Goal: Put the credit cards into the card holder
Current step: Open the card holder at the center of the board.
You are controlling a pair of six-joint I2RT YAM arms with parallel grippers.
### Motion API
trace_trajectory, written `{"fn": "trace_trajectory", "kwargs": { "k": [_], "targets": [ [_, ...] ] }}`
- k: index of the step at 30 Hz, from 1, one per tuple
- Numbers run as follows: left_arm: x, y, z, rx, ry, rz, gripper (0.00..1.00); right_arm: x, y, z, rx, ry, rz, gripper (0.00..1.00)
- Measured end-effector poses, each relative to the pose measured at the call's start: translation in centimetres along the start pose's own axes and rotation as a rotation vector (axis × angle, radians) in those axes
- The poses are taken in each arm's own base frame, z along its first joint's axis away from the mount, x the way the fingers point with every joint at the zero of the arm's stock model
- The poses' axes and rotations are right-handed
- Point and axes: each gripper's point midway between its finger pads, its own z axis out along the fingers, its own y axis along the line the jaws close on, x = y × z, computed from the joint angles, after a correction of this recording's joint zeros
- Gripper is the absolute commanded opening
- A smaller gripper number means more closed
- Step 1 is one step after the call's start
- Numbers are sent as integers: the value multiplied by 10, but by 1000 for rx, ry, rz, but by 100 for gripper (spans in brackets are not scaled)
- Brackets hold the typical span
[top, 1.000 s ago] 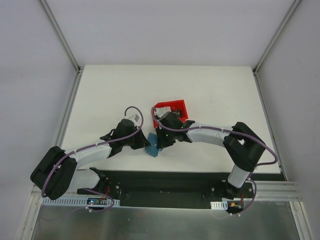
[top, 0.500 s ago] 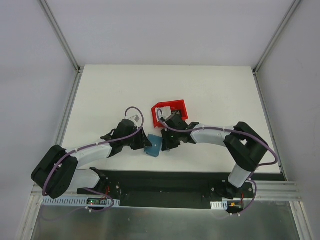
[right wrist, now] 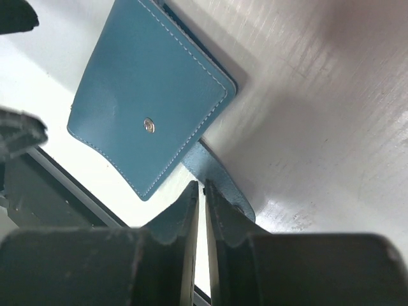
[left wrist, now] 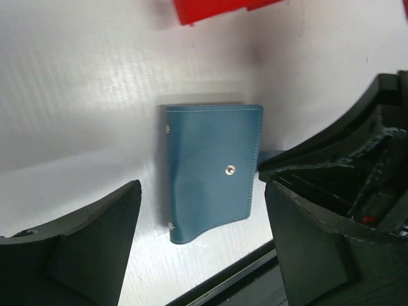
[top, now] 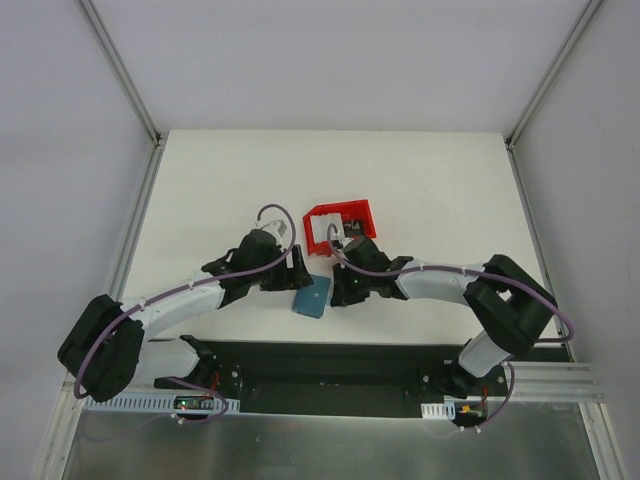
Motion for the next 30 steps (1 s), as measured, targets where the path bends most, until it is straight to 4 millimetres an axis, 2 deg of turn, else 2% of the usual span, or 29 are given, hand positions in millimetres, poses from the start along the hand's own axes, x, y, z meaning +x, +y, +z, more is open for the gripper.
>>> {"fn": "trace_trajectory", "kwargs": {
  "k": [6, 8, 15, 22, 26, 29, 30],
  "targets": [
    [7, -37, 1, 7, 18, 160, 79, 0, -1, 0, -14, -30, 24, 12],
    [13, -41, 7, -14, 33, 202, 79, 0, -1, 0, -25, -41, 47, 12],
    [35, -31, 29, -143, 119, 298, 76, 0, -2, 0, -63, -100, 153, 12],
    [27, -33, 42, -237, 126, 338, 75, 0, -2, 0, -91, -110, 214, 12],
    [30, -33, 46, -292, 140, 389, 73, 0, -2, 0, -97, -106, 224, 12],
    [27, -32, 48, -331, 144, 408, 70, 0, -2, 0, -110, -96, 257, 12],
    [27, -31, 48, -342, 143, 414, 66, 0, -3, 0, -112, -95, 266, 12]
  ]
}}
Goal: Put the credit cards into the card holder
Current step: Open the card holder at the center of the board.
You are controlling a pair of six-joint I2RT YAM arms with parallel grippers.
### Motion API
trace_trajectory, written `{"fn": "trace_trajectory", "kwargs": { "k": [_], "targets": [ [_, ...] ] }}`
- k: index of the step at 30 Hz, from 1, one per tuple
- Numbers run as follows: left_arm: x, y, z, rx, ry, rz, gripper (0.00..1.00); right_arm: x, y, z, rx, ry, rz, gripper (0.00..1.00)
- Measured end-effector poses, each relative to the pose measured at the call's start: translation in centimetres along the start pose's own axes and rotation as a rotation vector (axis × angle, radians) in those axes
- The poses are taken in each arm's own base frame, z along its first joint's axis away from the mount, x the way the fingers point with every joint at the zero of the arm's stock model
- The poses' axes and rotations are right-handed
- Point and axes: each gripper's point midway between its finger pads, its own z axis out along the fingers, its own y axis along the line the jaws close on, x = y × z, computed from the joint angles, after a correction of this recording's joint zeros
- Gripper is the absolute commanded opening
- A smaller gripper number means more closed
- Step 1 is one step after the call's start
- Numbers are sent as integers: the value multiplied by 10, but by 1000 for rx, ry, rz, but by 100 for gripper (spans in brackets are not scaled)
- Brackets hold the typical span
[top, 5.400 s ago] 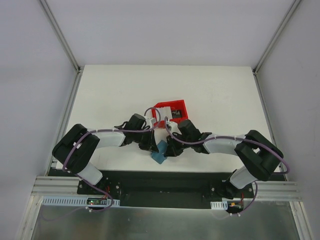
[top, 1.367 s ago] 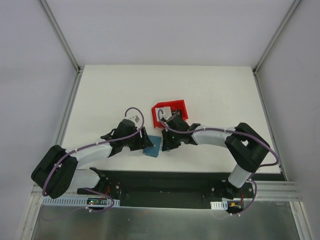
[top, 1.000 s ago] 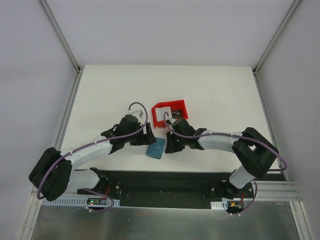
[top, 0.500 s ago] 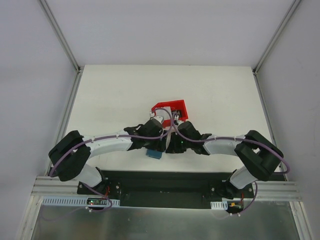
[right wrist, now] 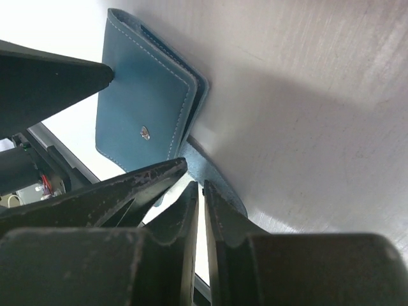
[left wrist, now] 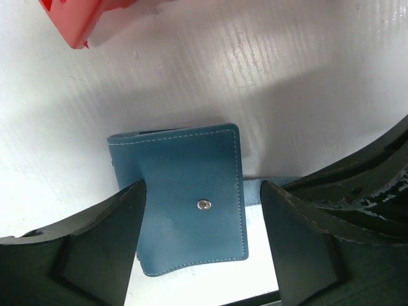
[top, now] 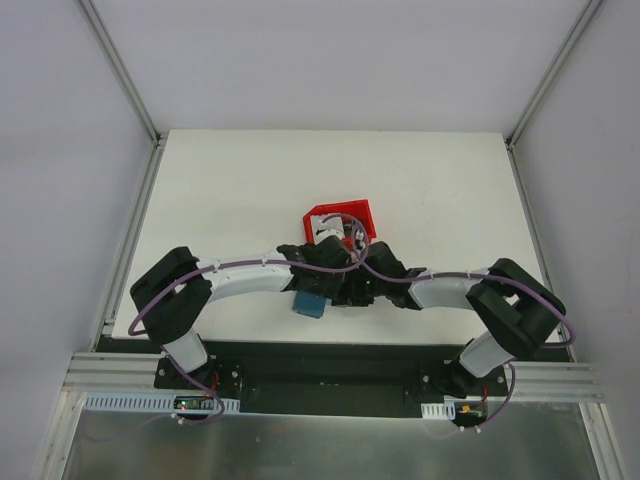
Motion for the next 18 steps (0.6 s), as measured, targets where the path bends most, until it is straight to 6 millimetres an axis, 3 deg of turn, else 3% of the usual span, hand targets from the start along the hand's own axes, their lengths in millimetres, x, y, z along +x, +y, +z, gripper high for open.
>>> {"fn": "trace_trajectory", "kwargs": {
  "k": [2, 4, 9, 11, 13, 18],
  "targets": [
    [0, 1, 1, -22, 2, 11, 57, 0, 0, 0, -5, 1, 8, 12],
    [3, 3, 4, -46, 13, 30, 56, -1, 0, 0, -9, 0, 4, 12],
    [6, 6, 6, -77, 19, 57, 62, -1, 0, 0, -16, -2, 4, 12],
    [7, 7, 5, -83, 22, 62, 70, -1, -1, 0, -19, -1, 7, 12],
    [8, 9, 5, -88, 27, 63, 73, -2, -1, 0, -20, 2, 11, 12],
    [10, 10, 6, -94, 38, 74, 66, -2, -1, 0, -31, 5, 16, 12]
  ]
}}
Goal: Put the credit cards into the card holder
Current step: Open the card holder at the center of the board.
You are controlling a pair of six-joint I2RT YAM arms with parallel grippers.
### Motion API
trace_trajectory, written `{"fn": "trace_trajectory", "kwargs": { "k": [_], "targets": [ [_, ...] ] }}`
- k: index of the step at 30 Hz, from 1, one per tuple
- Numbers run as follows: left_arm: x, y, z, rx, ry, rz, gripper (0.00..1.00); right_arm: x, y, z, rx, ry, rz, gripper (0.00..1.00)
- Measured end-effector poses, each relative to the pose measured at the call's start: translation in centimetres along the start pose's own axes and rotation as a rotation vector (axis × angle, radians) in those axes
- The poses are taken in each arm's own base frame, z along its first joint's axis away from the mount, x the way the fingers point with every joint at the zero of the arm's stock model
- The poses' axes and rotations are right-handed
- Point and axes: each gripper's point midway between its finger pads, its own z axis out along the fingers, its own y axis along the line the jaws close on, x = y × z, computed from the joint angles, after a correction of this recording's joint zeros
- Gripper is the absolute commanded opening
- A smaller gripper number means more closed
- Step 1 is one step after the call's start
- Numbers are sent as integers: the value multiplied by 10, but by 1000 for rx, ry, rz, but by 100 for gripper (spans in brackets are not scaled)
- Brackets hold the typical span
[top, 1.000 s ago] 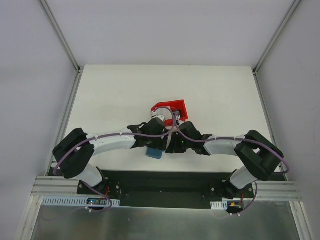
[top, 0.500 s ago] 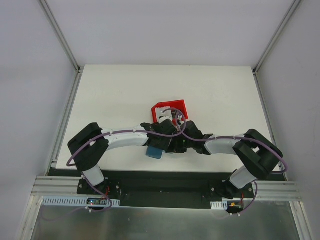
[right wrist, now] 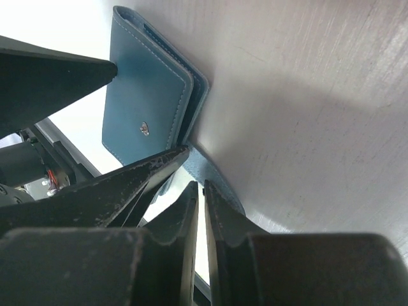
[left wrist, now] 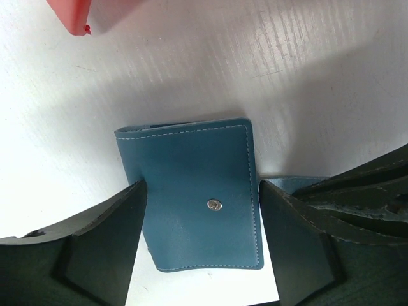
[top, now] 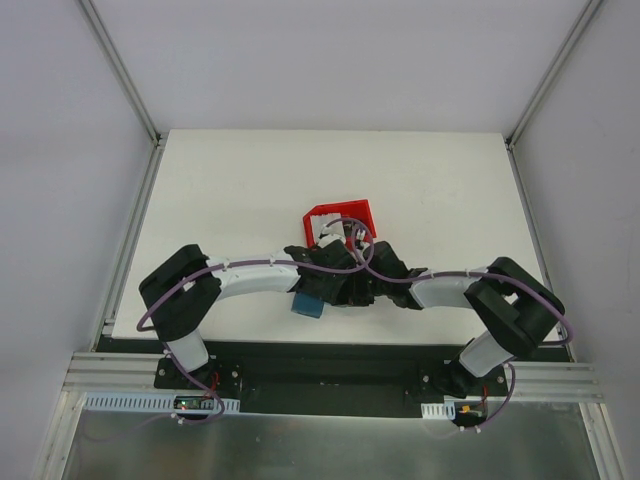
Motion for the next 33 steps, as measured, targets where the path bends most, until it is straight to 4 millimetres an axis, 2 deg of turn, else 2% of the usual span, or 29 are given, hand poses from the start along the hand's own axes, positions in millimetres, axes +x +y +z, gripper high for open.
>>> {"fn": "trace_trajectory", "kwargs": {
  "k": [3, 11, 17, 20, 26, 33],
  "targets": [
    [0, 0, 0, -1, 2, 5, 61, 0, 0, 0, -5, 3, 3, 12],
    [-1, -5, -4, 14, -12, 8, 27, 0, 0, 0, -12, 5, 7, 12],
    [-13, -9, -20, 47, -61, 2, 6, -1, -1, 0, -17, 7, 10, 12],
    [-17, -7, -27, 53, -80, 5, 4, 0, -1, 0, -18, 8, 12, 12],
    [-23, 1, -38, 33, -112, 13, 8, 0, -1, 0, -19, 9, 12, 13],
    [-27, 24, -46, -18, -134, 15, 16, 0, 0, 0, -20, 13, 14, 13]
  ]
}}
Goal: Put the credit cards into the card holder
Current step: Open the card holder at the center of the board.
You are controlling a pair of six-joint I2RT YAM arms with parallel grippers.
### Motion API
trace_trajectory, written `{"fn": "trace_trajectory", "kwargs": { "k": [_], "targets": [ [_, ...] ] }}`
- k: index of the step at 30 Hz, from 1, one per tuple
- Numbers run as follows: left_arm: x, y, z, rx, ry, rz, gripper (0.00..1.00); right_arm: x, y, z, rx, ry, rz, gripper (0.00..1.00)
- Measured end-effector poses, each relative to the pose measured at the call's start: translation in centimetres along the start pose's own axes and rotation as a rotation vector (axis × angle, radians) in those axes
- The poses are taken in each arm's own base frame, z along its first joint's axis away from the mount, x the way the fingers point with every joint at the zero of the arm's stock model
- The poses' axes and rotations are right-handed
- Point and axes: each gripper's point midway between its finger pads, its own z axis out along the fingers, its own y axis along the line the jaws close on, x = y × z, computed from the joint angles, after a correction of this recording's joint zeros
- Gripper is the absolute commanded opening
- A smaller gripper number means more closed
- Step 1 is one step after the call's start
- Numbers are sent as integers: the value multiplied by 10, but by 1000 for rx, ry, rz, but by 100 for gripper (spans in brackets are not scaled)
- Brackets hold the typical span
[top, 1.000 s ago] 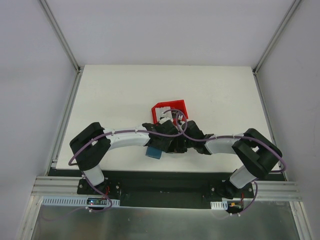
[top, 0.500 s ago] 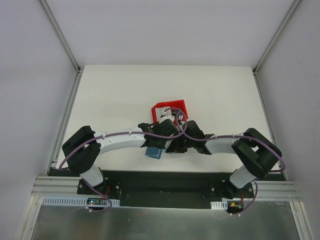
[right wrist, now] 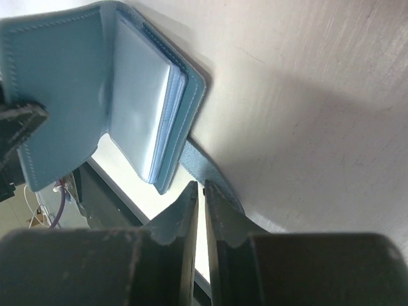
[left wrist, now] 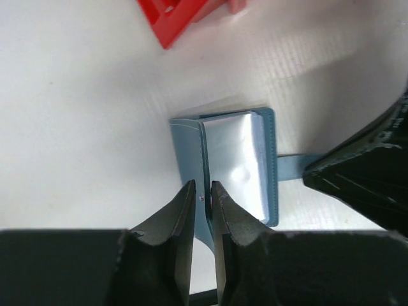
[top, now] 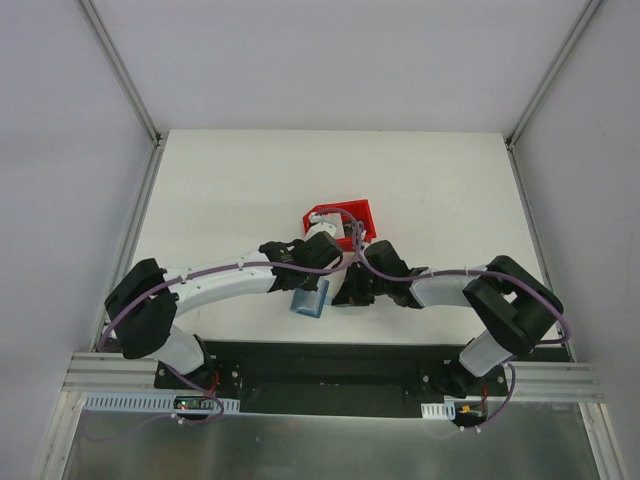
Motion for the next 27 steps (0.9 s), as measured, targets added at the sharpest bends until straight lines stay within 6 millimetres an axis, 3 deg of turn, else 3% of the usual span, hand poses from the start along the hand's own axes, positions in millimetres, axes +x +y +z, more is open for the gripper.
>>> {"fn": "trace_trajectory", "kwargs": {
  "k": [5, 12, 21, 27],
  "targets": [
    [3, 17, 0, -46, 9, 2, 15, 0, 0, 0, 1, 5, 3, 13],
    [8, 27, -1, -64, 20, -3, 0, 0, 0, 0, 3, 11, 5, 13],
    [19, 55, 4, -77, 45, -89, 0, -1, 1, 0, 11, 18, 2, 13],
    [41, 68, 18, -57, 97, -169, 0, -4, -1, -4, 44, 18, -24, 13]
  ]
}}
